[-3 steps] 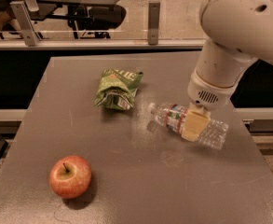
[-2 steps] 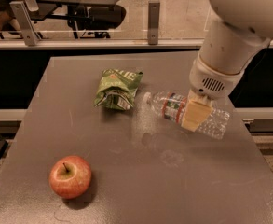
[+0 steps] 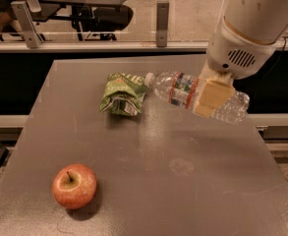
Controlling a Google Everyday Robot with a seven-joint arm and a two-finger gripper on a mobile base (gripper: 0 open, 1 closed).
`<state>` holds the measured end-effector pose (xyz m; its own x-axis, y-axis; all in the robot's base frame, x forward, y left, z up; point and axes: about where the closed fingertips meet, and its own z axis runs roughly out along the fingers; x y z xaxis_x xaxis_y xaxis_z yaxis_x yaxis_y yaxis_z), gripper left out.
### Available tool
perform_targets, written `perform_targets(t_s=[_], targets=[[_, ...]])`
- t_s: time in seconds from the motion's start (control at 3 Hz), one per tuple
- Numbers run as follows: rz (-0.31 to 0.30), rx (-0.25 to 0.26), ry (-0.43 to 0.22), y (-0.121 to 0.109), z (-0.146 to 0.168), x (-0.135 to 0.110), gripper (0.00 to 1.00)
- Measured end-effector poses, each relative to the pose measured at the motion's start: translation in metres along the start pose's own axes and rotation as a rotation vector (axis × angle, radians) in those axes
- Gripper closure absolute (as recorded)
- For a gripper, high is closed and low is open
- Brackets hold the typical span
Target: Pick water bottle
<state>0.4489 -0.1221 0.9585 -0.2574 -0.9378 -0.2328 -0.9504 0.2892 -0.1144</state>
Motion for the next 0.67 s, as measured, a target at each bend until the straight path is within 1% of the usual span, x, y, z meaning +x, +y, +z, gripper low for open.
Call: perform_targets(t_s=[0.33, 0.67], targets=[[-0.018, 0.023, -0.033, 0.0002, -0.0136, -0.0052, 1.0], [-0.02, 0.025, -0.035, 0.0001, -0.0141, -0.0058, 1.0]])
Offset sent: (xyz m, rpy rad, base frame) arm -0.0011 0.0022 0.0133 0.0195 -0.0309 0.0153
